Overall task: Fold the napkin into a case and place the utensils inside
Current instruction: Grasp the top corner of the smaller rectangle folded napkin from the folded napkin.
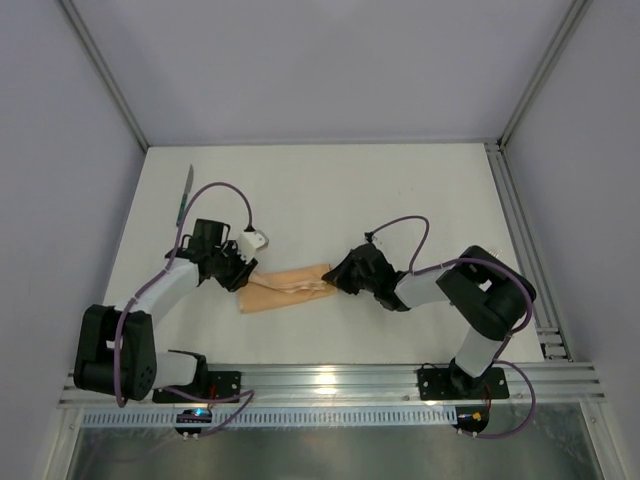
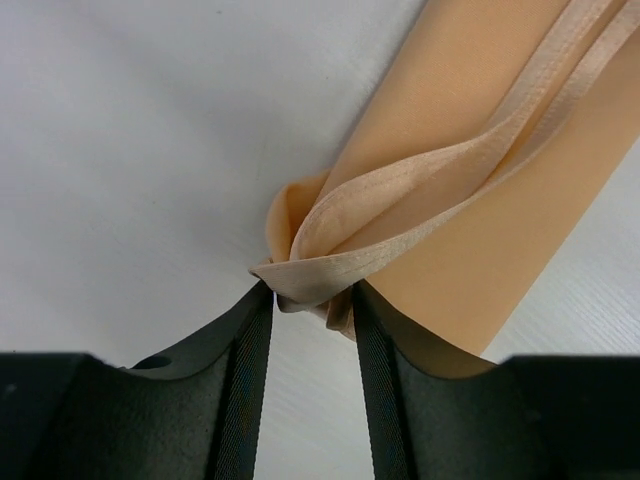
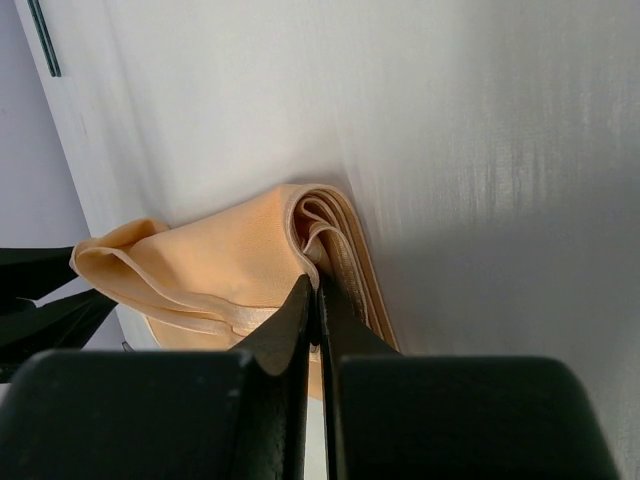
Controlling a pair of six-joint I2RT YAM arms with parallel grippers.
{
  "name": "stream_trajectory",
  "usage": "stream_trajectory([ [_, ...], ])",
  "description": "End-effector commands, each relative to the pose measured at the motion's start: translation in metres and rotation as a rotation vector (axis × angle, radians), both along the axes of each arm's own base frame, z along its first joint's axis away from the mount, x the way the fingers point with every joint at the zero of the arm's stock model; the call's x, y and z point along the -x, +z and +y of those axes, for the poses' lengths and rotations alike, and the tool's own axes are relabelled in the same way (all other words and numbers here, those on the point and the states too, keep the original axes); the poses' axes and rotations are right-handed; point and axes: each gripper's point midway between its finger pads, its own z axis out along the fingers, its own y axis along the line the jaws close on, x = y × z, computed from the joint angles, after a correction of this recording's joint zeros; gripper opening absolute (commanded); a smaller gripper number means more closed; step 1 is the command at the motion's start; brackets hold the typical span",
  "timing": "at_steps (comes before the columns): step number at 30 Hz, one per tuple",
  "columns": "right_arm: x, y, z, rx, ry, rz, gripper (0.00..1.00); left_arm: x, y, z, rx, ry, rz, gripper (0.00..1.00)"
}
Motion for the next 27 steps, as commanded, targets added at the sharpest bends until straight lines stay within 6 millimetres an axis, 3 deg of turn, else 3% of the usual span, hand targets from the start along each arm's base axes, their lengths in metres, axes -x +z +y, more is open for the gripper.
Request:
stream_trajectory([
  [1,0.005,-0.010,-0.015,0.051,-0.017,0.015,0.04,-0.004,0.017,-0.007,0.023,-0.112,-0.117,0.40],
  [2,0.005,-0.010,-0.015,0.052,-0.017,0.016,0.04,-0.002,0.018,-0.006,0.013,-0.129,-0.126,0.44],
  [3,0.005,-0.011,-0.015,0.055,-0.015,0.018,0.04,0.000,0.016,-0.004,-0.006,-0.155,-0.128,0.59],
  [6,0.007,-0.013,-0.014,0.057,-0.010,0.022,0.04,0.007,0.015,0.000,-0.034,-0.196,-0.113,0.73],
  [14,0.009,-0.018,-0.016,0.061,-0.009,0.029,0.04,-0.004,0.036,-0.008,-0.016,-0.254,-0.138,0.77],
  [22,0.011,-0.022,-0.017,0.048,-0.019,0.038,0.04,-0.008,0.022,-0.012,-0.009,-0.286,-0.036,0.65],
  [27,0.010,-0.023,-0.017,0.051,-0.022,0.040,0.04,-0.006,0.033,-0.025,0.061,-0.327,-0.050,0.43],
])
